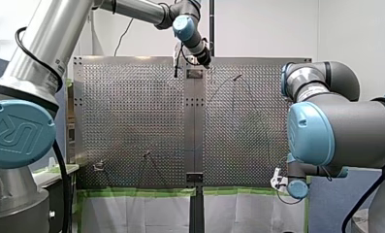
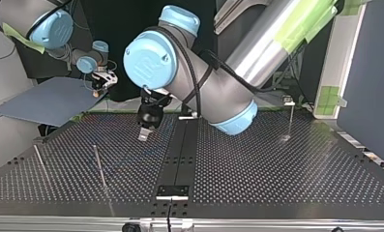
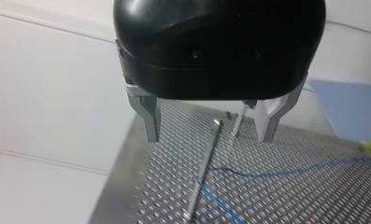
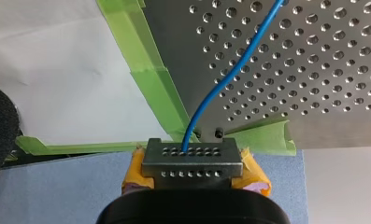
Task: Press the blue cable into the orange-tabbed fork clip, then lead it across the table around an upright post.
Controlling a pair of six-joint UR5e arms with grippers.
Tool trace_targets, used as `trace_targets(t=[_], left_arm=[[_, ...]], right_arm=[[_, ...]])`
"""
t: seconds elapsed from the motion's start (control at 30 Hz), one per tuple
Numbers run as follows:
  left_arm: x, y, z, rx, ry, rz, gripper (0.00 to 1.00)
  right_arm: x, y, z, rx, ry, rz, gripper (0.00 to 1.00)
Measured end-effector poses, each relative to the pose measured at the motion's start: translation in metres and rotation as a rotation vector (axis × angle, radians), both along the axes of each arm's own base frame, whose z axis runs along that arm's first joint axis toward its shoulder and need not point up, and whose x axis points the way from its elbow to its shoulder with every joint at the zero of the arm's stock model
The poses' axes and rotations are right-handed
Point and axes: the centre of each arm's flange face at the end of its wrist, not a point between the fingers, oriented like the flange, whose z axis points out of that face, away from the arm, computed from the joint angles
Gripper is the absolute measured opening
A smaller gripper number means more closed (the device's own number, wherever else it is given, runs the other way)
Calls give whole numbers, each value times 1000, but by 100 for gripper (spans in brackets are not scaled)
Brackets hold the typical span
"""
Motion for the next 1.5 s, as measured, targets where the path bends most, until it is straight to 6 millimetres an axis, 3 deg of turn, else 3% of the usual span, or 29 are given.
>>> trace_targets(t=[0.6,0.9,1.5], left_arm=[[-21,35,28,-235,-44,-18,100],[-18,40,3,-278,-38,-5,100],[-11,52,-54,-150,-105,77,100]], right_arm=[[7,2,0,1,4,14,0],[8,2,0,-1,3,14,0],[10,2,0,-2,4,18,0]])
